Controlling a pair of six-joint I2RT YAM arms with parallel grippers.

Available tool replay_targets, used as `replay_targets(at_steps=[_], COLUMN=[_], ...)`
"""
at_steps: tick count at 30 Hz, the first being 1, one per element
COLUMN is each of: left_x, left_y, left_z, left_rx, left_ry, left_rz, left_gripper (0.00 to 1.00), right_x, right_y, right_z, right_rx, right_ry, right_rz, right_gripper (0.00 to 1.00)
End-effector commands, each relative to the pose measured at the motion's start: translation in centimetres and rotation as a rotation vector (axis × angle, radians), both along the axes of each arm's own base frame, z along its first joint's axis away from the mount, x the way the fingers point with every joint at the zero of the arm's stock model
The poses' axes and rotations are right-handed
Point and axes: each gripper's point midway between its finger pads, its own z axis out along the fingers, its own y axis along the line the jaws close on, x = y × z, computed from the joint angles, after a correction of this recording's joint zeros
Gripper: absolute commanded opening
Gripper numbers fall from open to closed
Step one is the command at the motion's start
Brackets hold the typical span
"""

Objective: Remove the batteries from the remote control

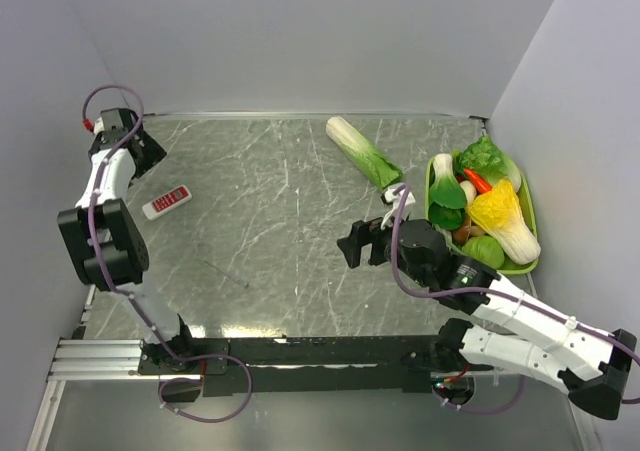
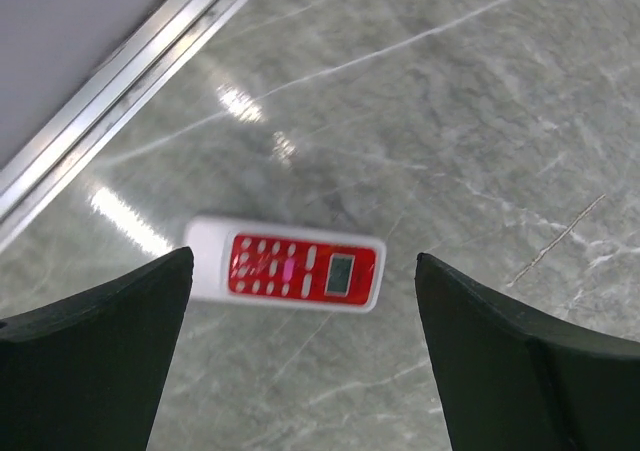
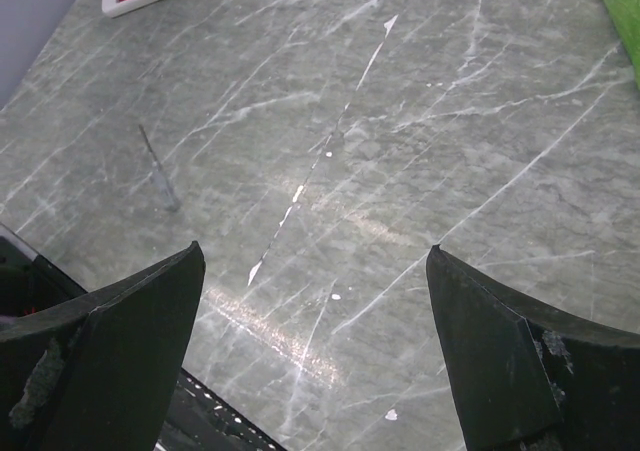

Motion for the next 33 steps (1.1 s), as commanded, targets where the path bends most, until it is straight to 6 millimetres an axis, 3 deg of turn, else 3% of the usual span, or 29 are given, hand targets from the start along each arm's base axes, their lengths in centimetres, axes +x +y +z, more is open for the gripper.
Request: replay_targets(at_steps=[1, 6, 12, 17, 25, 33], left_x=[3.2, 4.8, 4.9, 4.3, 3.2, 0.5], left_y=[-0.3, -1.8, -3.1, -3.1, -2.3, -3.6], left_z=[-0.3, -2.2, -4.9, -7.2, -8.0, -8.7], left_rx=[0.020, -0.037, -0.104, -0.124, -0.073, -0.126], left_ry=[-0.001, -0.006, 0.032, 0.099, 0.138, 0.196], left_rz=[-0.151, -0.266, -0.339, -0.342, -0.331, -0.344], left_gripper=[0.97, 0.97, 0.97, 0.97, 0.97, 0.97], right_x=[0.0, -0.3, -0.1, -0.2, -0.3, -1.0], right_y=[-0.1, 0.0, 0.5, 0.5, -0.1, -0.6], right_z=[1.5, 1.5, 1.3, 1.2, 1.7, 2.4], right_rx=[0.034, 0.052, 0.046, 0.037, 0.054, 0.076], right_ry=[-0.043, -0.049, -0.034, -0.023, -0.046, -0.052], right_rz=[0.007, 0.019, 0.025, 0.027, 0.018, 0.023], right_gripper=[1.00, 1.00, 1.00, 1.00, 1.00, 1.00])
